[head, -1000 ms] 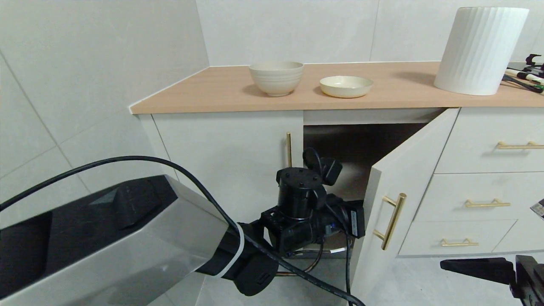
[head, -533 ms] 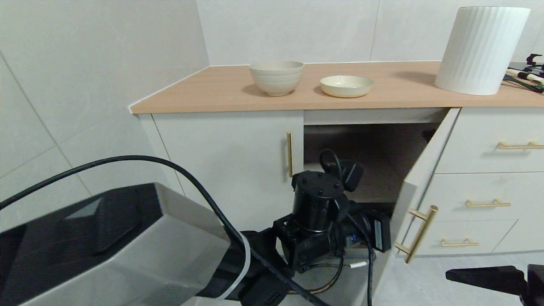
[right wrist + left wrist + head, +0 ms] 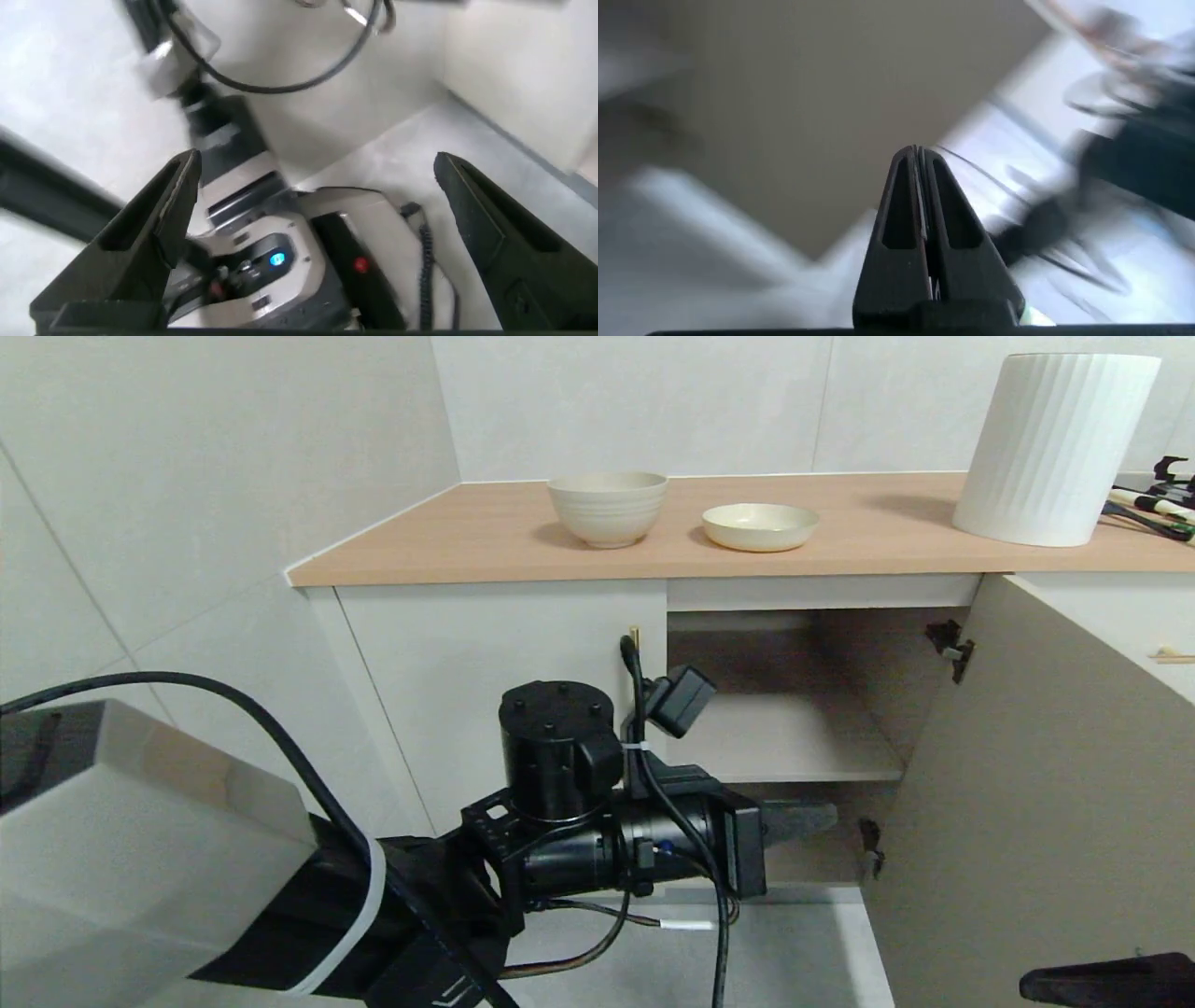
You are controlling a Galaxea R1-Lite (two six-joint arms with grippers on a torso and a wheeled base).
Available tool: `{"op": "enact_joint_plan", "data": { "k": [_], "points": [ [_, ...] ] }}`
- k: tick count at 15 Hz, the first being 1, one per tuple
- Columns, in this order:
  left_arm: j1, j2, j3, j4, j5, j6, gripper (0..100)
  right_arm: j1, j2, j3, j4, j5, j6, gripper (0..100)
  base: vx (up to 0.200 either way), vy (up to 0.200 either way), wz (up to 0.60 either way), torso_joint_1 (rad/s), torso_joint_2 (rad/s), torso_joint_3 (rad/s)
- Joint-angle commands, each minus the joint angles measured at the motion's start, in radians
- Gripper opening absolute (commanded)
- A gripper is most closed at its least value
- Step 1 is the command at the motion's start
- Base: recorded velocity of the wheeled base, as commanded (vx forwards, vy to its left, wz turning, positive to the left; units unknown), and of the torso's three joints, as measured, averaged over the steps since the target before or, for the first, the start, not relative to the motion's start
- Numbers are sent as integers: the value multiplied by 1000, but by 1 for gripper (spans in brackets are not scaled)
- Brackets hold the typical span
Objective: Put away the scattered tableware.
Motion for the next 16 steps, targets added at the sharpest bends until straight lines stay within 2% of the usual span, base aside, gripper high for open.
{"op": "enact_joint_plan", "data": {
  "k": [1, 2, 3, 4, 6, 7, 8, 9, 10, 11, 14, 16],
  "points": [
    [54, -11, 12, 3, 83, 46, 0, -31, 53, -24, -3, -38, 1, 100, 0, 0, 0, 0, 0, 0],
    [79, -20, 15, 3, 154, 79, 0, -47, 85, -44, -3, -82, 9, 100, 0, 0, 0, 0, 0, 0],
    [109, -46, 24, 13, 214, 95, 0, -48, 110, -68, -3, -128, 49, 100, 0, 0, 0, 0, 0, 0],
    [129, -92, 44, 38, 237, 95, 0, -48, 124, -90, -1, -162, 64, 100, 0, 0, 0, 0, 0, 0],
    [165, -186, 64, 115, 235, 97, 0, -48, 154, -125, 0, -216, 64, 100, 0, 0, 0, 0, 0, 0],
    [194, -304, 66, 257, 237, 118, 0, -48, 208, -162, 2, -285, 60, 100, 0, 0, 0, 0, 0, 0],
    [232, -416, 60, 438, 237, 184, 0, -48, 263, -193, 0, -332, 55, 100, 0, 0, 0, 0, 0, 0],
    [252, -484, 54, 559, 241, 247, 0, -48, 300, -226, 2, -360, 49, 100, 0, 0, 0, 0, 0, 0],
    [269, -536, 54, 636, 252, 283, 0, -48, 326, -257, 3, -389, 47, 100, 0, 0, 0, 0, 0, 0],
    [284, -609, 54, 714, 275, 289, 0, -48, 369, -340, 22, -406, 41, 100, 0, 0, 0, 0, 0, 0],
    [287, -681, 61, 774, 317, 287, 0, -47, 461, -552, 227, -414, 20, 100, 0, 0, 0, 0, 0, 0],
    [289, -683, 61, 786, 347, 275, 0, -48, 481, -613, 265, -415, 20, 100, 0, 0, 0, 0, 0, 0]
  ]
}}
